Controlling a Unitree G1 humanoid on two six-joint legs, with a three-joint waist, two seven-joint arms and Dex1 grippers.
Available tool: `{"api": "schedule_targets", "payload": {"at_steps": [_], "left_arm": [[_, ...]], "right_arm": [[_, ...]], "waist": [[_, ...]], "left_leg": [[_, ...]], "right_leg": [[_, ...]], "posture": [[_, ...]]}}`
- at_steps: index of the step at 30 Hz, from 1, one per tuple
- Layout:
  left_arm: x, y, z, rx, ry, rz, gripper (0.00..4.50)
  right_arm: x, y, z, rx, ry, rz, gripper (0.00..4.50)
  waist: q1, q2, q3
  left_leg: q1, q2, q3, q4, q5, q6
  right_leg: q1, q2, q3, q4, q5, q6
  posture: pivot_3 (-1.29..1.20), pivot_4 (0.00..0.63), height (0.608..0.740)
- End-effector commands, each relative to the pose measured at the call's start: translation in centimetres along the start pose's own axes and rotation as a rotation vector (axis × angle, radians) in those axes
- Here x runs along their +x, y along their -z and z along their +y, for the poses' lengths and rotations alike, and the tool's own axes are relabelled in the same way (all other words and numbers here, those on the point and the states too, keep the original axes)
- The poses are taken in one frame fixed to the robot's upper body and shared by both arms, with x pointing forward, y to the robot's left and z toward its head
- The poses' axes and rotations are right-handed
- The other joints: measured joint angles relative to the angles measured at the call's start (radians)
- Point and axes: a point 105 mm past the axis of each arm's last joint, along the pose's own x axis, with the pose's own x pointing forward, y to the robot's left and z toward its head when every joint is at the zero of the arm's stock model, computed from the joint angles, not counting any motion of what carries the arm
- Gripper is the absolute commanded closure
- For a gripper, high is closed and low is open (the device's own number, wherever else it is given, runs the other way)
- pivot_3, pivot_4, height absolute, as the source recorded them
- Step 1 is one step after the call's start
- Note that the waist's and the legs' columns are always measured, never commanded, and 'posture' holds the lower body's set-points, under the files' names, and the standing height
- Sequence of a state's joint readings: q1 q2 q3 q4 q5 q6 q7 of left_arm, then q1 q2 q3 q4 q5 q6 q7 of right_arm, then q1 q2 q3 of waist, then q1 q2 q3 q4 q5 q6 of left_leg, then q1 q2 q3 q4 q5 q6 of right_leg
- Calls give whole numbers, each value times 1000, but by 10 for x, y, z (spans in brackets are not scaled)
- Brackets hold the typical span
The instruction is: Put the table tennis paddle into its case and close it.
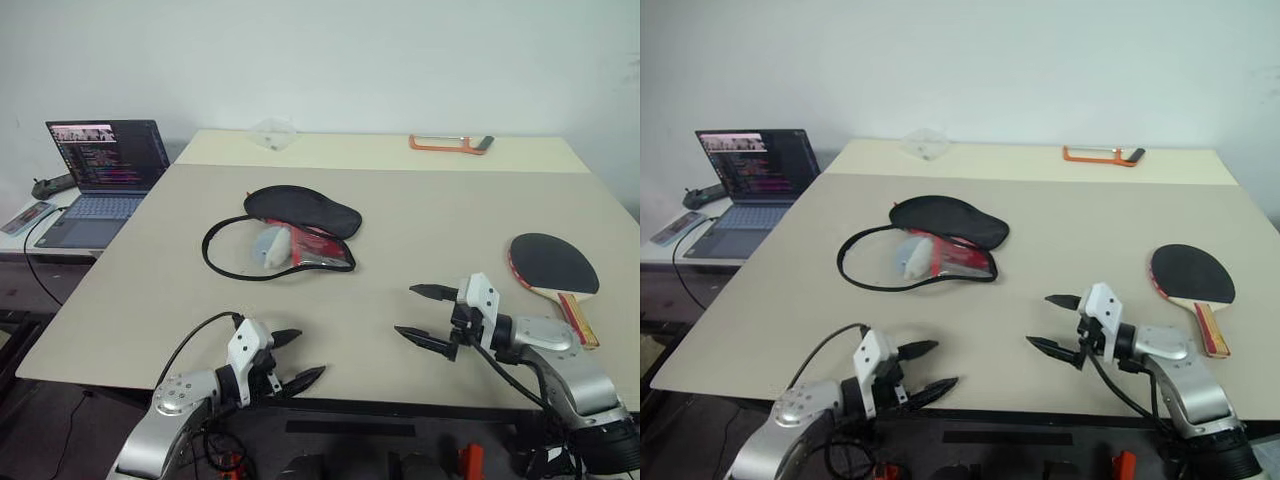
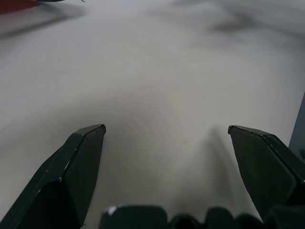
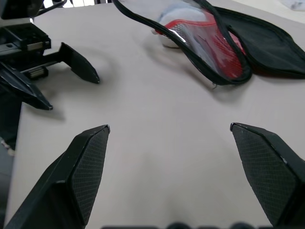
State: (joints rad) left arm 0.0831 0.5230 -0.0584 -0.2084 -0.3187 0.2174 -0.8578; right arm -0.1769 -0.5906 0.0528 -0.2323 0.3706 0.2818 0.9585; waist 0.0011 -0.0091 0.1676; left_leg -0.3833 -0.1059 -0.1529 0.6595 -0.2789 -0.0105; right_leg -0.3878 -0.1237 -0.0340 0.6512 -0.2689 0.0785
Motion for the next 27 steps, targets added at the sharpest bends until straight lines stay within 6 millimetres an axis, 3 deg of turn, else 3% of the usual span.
{"api": "schedule_targets", "payload": {"at_steps": [1, 13, 16, 21, 24, 27], "left_arm": [[-3, 2, 9, 25, -47, -11, 0], [12, 0, 15, -53, -115, -60, 0], [10, -2, 23, -37, -145, -79, 0], [18, -15, 33, -34, -158, -152, 0], [31, -19, 37, -43, -163, -168, 0], [53, -36, 40, -127, -157, -225, 0]], "right_arm": [[0, -8, 4, -22, -16, -18, 33], [-4, -15, 2, -31, 2, -28, 33], [8, -26, 4, -44, 2, -74, 33], [7, -47, 6, -99, -18, -101, 33], [2, -56, 2, -125, -11, -104, 33], [-1, -72, -1, -157, -22, -123, 33]], "waist": [[0, 0, 0], [6, 1, -1], [8, 1, -1], [9, 2, -1], [15, 1, -1], [21, 1, 0]], "left_leg": [[0, 0, 0, 0, 0, 0], [1, 0, -1, 0, 0, 0], [1, 0, -1, 0, 0, 0], [1, -1, -1, 1, 0, 0], [1, -1, -2, 1, 0, 0], [0, -1, -1, 1, 2, -2]], "right_leg": [[0, 0, 0, 0, 0, 0], [1, 0, -1, 0, 0, 0], [1, 0, -1, 0, 0, 0], [1, 0, -2, 0, 0, 0], [2, 0, -2, 0, 0, 1], [2, 0, -3, -1, 1, 1]], "posture": [[0, 150, 740], [0, 150, 740], [0, 150, 740], [0, 150, 740], [0, 150, 740], [0, 150, 740]]}}
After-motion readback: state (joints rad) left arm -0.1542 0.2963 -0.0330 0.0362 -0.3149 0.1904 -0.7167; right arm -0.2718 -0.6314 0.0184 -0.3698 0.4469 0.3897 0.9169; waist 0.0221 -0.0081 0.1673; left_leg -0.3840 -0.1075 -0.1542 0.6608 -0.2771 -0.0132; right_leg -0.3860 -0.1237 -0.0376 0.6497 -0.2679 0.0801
